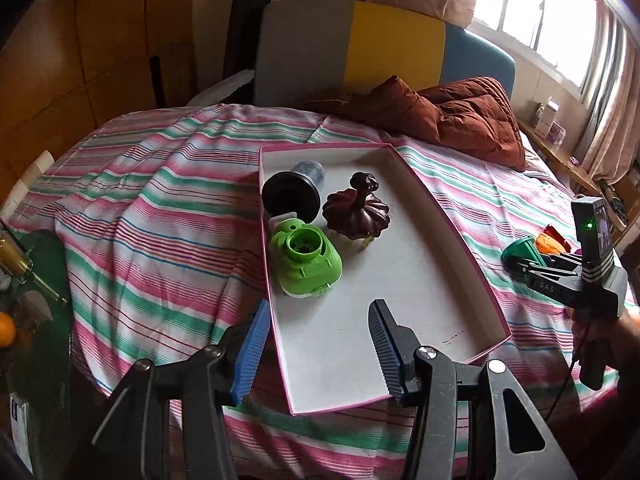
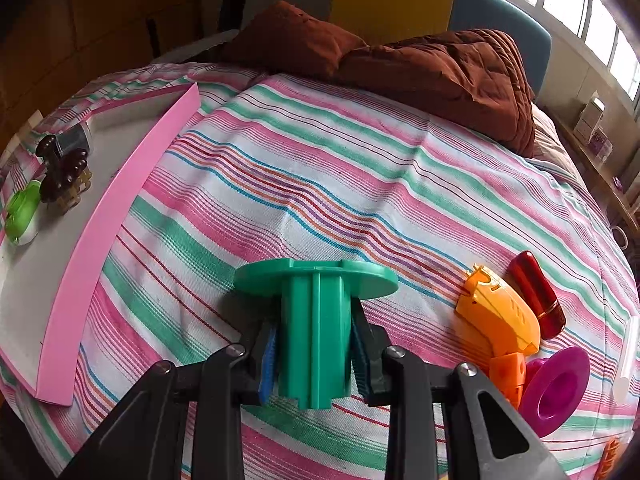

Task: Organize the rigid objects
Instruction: 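Hold the teal spool with the right gripper near the toy pile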

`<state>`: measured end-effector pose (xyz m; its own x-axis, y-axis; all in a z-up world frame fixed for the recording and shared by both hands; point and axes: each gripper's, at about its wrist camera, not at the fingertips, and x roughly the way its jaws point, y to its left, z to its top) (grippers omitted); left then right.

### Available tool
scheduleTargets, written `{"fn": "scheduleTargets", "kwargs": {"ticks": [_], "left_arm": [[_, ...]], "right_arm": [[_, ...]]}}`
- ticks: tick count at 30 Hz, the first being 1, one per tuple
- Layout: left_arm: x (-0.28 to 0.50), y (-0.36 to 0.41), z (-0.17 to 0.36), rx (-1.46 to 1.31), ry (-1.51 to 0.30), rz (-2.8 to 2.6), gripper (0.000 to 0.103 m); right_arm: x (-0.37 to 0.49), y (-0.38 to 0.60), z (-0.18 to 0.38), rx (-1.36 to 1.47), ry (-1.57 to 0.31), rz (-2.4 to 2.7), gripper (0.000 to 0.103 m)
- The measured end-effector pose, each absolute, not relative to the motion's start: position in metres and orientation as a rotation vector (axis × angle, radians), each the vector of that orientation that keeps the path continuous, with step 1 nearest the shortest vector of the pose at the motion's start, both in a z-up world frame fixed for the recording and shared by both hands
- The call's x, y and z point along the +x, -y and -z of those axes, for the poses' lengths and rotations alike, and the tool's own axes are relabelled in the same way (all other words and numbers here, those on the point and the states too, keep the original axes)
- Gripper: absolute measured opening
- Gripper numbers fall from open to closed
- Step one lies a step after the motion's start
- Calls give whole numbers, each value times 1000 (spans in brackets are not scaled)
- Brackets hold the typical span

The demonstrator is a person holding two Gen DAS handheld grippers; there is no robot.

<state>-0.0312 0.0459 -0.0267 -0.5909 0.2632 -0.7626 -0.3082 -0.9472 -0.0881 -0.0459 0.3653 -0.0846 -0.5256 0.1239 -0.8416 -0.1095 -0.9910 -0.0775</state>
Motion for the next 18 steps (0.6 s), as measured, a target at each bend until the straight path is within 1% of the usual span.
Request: {"fn": "scheduleTargets", "kwargs": {"ticks": [18], "left_arm": [[-29, -28, 31, -1215, -57, -2579, 52]], "right_arm": [[-47, -356, 81, -1418, -35, -2506, 30]]}}
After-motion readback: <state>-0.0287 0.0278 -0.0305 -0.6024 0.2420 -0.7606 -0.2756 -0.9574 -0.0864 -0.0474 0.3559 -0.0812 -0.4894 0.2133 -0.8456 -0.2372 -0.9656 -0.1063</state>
